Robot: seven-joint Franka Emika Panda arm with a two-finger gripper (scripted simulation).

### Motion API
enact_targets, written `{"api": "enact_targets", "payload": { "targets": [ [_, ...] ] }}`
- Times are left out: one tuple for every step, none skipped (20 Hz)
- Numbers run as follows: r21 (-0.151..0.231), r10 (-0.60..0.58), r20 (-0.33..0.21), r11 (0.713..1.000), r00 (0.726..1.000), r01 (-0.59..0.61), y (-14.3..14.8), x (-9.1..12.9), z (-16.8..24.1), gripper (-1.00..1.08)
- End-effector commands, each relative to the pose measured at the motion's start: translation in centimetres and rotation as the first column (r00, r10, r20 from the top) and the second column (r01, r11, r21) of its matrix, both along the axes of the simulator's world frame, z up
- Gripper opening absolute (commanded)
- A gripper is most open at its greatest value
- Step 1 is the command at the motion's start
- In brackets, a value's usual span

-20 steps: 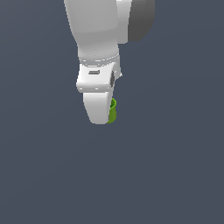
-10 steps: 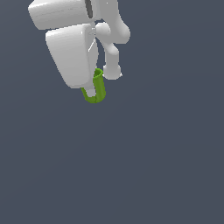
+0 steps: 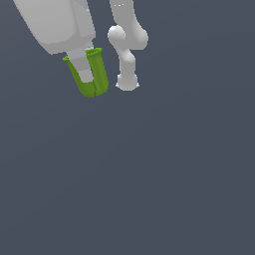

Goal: Pick up the object and move it to a goal position.

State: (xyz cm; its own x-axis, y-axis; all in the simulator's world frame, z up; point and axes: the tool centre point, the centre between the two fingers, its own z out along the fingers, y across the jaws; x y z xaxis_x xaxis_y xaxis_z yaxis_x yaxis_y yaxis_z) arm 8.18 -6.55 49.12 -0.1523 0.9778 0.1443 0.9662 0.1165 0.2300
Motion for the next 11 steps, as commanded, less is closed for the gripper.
{"api": "enact_targets", "payload": {
  "targets": [
    [0.002, 0.013, 0.005, 1.0, 1.0, -0.013, -0.25, 0.06, 0.86, -1.0],
    [0.003, 0.016, 0.006, 1.0, 1.0, -0.016, -0.34, 0.08, 1.09, -1.0],
    [0.003, 0.019, 0.007, 1.0, 1.0, -0.019, -0.4, 0.1, 1.29, -1.0],
    [0.003, 0.021, 0.008, 1.0, 1.0, -0.021, -0.46, 0.13, 1.45, -1.0],
    [0.004, 0.023, 0.009, 1.0, 1.0, -0.023, -0.5, 0.14, 1.58, -1.0],
    [0.004, 0.025, 0.01, 1.0, 1.0, -0.025, -0.54, 0.16, 1.69, -1.0],
    [0.004, 0.026, 0.01, 1.0, 1.0, -0.026, -0.57, 0.18, 1.77, -1.0],
    [0.004, 0.026, 0.01, 1.0, 1.0, -0.027, -0.58, 0.2, 1.82, -1.0],
    [0.004, 0.027, 0.01, 1.0, 1.0, -0.027, -0.58, 0.21, 1.85, -1.0],
    [0.004, 0.027, 0.01, 1.0, 1.0, -0.027, -0.59, 0.22, 1.86, -1.0],
    [0.004, 0.027, 0.01, 1.0, 1.0, -0.027, -0.6, 0.23, 1.86, -1.0]
  ]
}}
